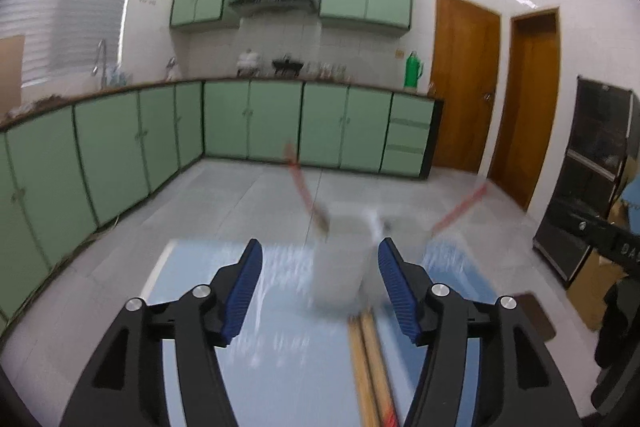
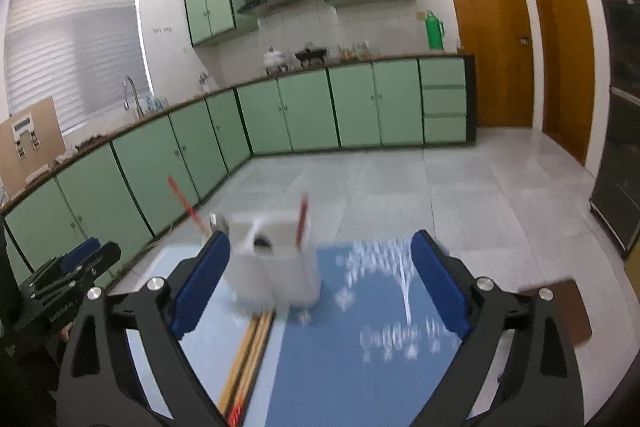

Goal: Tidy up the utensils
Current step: 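Release the chopsticks and withdraw both grippers toward the remaining chopsticks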

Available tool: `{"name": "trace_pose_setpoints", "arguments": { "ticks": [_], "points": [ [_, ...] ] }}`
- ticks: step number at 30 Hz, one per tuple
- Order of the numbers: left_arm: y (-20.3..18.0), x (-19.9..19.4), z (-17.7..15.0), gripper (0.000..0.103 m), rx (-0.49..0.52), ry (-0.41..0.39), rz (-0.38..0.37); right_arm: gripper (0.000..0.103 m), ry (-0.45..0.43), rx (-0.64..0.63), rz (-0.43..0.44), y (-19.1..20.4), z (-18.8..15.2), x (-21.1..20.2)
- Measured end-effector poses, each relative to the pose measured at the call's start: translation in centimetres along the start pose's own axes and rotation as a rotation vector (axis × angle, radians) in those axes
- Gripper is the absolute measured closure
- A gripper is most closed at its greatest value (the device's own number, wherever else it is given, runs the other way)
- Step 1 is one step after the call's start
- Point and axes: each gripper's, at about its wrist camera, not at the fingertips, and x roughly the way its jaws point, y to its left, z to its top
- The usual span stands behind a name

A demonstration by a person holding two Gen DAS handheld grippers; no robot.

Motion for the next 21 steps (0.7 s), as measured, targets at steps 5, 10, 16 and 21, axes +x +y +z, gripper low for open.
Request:
{"name": "trace_pose_setpoints", "arguments": {
  "ticks": [5, 10, 16, 21],
  "points": [
    [1.1, 0.0, -6.0, 0.043, -0.015, 0.104, 0.025, 0.013, 0.103, 0.01, -0.018, 1.4, -6.4, 0.2],
    [1.4, 0.7, -10.1, 0.044, -0.028, 0.213, 0.041, 0.013, 0.229, 0.008, -0.015, 3.7, -12.2, 1.3],
    [2.4, 0.8, -13.3, 0.044, -0.045, 0.269, 0.064, 0.013, 0.314, -0.016, 0.011, 6.0, -16.5, 1.9],
    [3.2, 0.7, -13.6, 0.044, -0.064, 0.29, 0.062, 0.023, 0.36, -0.06, 0.008, 7.2, -17.6, 2.2]
  ]
}}
